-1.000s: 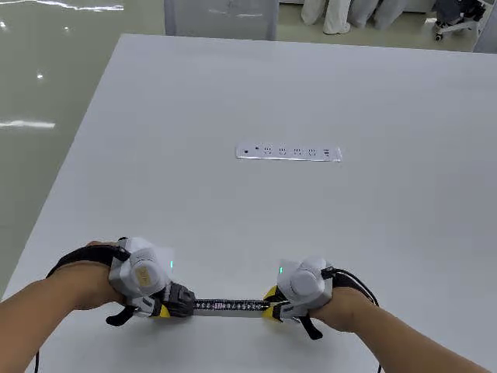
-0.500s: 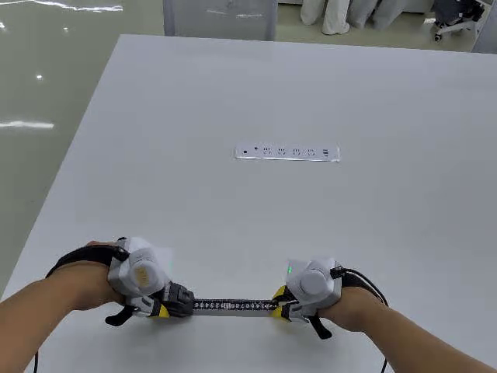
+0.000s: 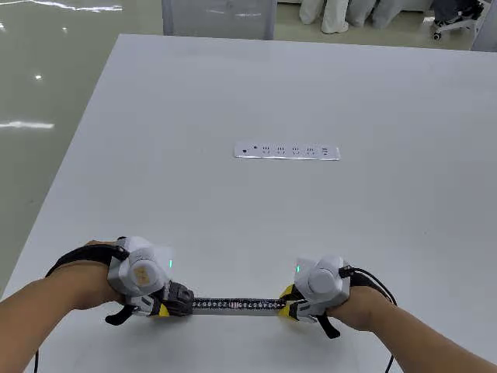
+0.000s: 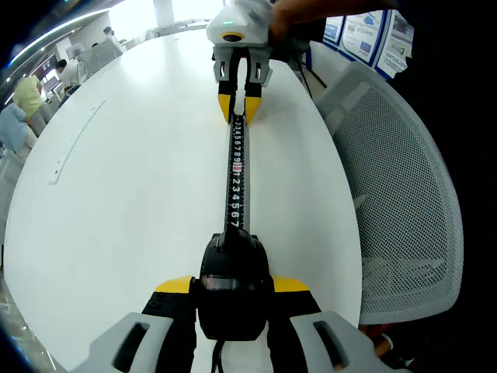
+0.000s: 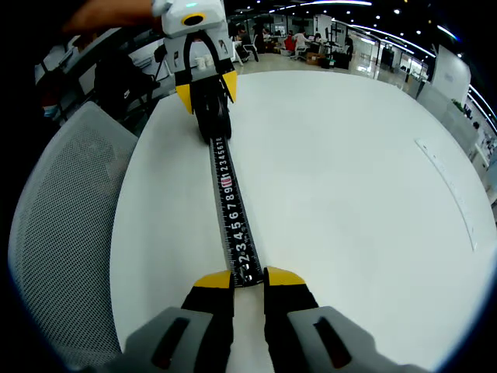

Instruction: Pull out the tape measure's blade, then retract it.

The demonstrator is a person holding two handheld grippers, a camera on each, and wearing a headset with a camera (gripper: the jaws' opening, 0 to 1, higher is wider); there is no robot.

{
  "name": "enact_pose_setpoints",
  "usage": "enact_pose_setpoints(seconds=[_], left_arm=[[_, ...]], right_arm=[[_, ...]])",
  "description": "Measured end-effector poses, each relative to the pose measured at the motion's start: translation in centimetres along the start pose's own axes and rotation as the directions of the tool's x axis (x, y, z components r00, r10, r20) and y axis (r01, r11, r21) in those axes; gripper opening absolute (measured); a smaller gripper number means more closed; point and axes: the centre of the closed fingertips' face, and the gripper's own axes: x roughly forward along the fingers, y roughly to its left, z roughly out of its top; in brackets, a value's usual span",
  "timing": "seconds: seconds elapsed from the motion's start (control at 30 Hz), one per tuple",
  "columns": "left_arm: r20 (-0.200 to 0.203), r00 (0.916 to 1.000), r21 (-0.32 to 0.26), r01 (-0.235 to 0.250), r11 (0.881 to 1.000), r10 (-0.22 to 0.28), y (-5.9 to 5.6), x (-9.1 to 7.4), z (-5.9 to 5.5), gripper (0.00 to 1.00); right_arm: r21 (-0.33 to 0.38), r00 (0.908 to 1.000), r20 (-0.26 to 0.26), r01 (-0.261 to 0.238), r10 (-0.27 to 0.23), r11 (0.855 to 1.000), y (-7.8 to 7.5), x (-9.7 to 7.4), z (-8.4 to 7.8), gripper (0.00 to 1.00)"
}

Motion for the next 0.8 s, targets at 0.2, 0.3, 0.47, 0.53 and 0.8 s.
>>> enact_pose_setpoints(seconds=[0.2, 0.3, 0.47, 0.53, 0.8], left_arm=[[-0.002, 1.0, 0.001, 0.0, 1.0, 0.0, 0.0, 0.0, 0.0, 0.31], [-0.002, 1.0, 0.0, -0.002, 1.0, 0.002, 0.0, 0.0, 0.0, 0.31], [0.001, 1.0, -0.004, -0.006, 1.0, 0.006, 0.0, 0.0, 0.1, 0.31], [0.001, 1.0, -0.003, -0.006, 1.0, 0.006, 0.0, 0.0, 0.1, 0.31], [-0.004, 1.0, -0.001, -0.006, 1.0, 0.006, 0.0, 0.0, 0.0, 0.31]], right_arm=[[0.0, 1.0, -0.005, 0.006, -0.006, 1.0, -0.2, -0.4, -0.6, 0.12], [0.001, 0.9999, -0.007, 0.009, -0.009, 1.0, -0.3, -0.8, -0.9, 0.12], [0.008, 0.9997, -0.02, 0.015, -0.015, 1.0, -0.6, -1.1, -2.0, 0.13], [0.013, 0.9997, -0.018, 0.016, -0.016, 1.0, -0.6, -1.3, -2.1, 0.13], [0.004, 0.9997, -0.016, 0.017, -0.017, 1.0, -0.7, -1.8, -2.2, 0.12]])
